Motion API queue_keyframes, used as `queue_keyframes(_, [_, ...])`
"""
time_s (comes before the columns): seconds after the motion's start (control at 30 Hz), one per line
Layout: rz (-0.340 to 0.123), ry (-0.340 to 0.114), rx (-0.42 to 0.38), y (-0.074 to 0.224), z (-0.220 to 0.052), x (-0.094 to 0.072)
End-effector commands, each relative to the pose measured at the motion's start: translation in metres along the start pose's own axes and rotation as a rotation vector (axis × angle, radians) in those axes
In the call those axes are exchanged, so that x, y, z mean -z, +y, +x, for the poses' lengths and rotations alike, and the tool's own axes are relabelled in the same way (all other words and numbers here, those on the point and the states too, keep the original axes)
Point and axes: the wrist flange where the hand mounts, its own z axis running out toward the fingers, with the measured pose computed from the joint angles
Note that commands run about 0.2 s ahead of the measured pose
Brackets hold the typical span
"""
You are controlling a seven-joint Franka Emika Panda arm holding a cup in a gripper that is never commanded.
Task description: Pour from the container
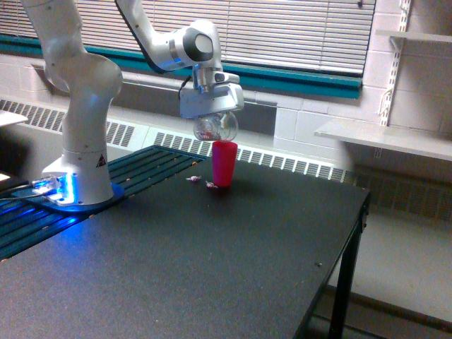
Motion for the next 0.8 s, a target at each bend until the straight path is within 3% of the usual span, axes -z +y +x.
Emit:
queue_keyframes(0.03, [-0.020, 0.008, 0.034, 0.002, 0.005, 0.004])
queue_keyframes(0.8, [-0.066, -0.023, 0.102, -0.005, -0.011, 0.007])
